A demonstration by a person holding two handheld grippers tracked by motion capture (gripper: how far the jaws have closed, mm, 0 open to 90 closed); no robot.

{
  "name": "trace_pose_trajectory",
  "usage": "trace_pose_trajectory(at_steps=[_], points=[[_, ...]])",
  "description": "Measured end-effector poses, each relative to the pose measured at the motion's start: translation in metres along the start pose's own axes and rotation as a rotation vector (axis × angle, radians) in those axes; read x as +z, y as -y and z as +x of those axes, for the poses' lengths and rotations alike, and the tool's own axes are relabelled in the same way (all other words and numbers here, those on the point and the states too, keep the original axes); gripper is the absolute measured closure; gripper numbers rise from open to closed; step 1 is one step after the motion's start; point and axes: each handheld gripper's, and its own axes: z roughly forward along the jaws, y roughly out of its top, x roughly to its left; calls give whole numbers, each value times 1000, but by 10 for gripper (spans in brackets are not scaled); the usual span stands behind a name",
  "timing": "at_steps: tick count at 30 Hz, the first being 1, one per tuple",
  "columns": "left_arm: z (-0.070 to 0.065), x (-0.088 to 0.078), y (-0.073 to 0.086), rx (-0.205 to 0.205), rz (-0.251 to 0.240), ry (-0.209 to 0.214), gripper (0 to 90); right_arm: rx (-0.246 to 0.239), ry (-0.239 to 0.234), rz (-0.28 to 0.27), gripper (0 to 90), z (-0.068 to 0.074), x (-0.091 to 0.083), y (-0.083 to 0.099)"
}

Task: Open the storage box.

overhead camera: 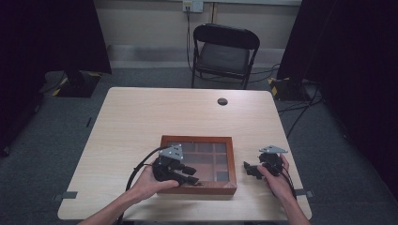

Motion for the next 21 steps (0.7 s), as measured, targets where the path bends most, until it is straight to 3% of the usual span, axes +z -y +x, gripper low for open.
trace_pose_trajectory(at_steps=[7,15,16,21], points=[[-1,8,2,12,24,34,703,1,0,1,17,0,0,0],[0,16,3,13,41,11,747,0,0,0,17,0,0,0],[-1,16,3,25,57,-14,747,1,0,1,17,0,0,0],[0,19,6,21,58,-6,760,0,0,0,17,0,0,0]])
